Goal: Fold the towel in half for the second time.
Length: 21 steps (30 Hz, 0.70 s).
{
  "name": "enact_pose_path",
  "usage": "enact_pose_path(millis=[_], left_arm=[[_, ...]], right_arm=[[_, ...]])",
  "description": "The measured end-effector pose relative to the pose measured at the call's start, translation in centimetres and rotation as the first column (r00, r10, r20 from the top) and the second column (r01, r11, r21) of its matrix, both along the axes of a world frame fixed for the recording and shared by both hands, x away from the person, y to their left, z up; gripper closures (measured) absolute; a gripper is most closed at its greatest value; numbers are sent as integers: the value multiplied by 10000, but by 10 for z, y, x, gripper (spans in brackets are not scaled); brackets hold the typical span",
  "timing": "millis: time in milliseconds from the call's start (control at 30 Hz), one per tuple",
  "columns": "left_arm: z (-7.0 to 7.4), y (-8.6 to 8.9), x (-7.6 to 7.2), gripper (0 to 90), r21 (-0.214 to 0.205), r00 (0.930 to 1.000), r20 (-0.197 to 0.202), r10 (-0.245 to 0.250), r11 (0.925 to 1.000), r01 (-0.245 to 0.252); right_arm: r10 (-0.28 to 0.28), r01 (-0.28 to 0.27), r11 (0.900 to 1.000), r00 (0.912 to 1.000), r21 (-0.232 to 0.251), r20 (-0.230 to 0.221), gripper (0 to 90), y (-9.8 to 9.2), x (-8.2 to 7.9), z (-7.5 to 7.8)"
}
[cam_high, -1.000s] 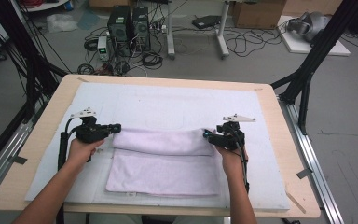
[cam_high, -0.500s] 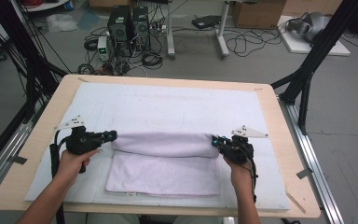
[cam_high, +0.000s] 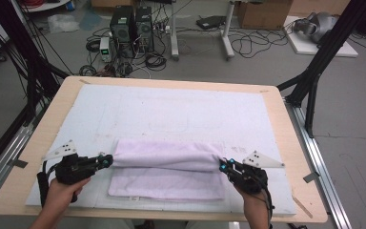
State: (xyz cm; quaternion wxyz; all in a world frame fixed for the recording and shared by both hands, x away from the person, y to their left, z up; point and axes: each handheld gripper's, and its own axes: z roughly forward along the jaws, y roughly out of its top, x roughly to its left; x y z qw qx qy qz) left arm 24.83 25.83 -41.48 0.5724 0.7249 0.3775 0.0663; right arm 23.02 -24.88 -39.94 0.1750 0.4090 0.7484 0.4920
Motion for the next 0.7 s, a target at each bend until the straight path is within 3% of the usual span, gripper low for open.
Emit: enact_pose_path(millis=[133, 267, 333, 400, 500, 567, 700], left_arm=[[1, 3, -20, 847, 230, 9995, 17, -320, 9992, 320], [-4, 5, -27, 820, 498, 9979, -334, -557, 9971, 573], [-6, 8, -23, 639, 237, 9978, -570, -337, 9991, 351], [-5, 12, -18, 526, -172, 9982, -601, -52, 9998, 42], [-2, 17, -6, 489, -290, 9986, -414, 329, 9990, -341], [-2, 19, 4, 482, -363, 9969, -481, 618, 9973, -635], [-3, 16, 22, 479, -238, 9930, -612, 1008, 9945, -1024]], right_arm=[[310, -309, 9994, 9995, -134, 66, 838, -3, -20, 1], [740, -746, 9953, 9972, -615, -122, 807, -4, -32, -3], [862, -895, 9938, 9950, -661, -503, 682, -5, -33, -7], [609, -627, 9973, 9970, -382, -484, 584, -9, -31, -8], [-144, 148, 9998, 9995, 149, -280, 535, -18, -25, -3], [-521, 521, 9986, 9985, -13, -191, 516, -20, -16, -3], [-1290, 1283, 9916, 9903, -178, -510, 491, -22, 6, -13]])
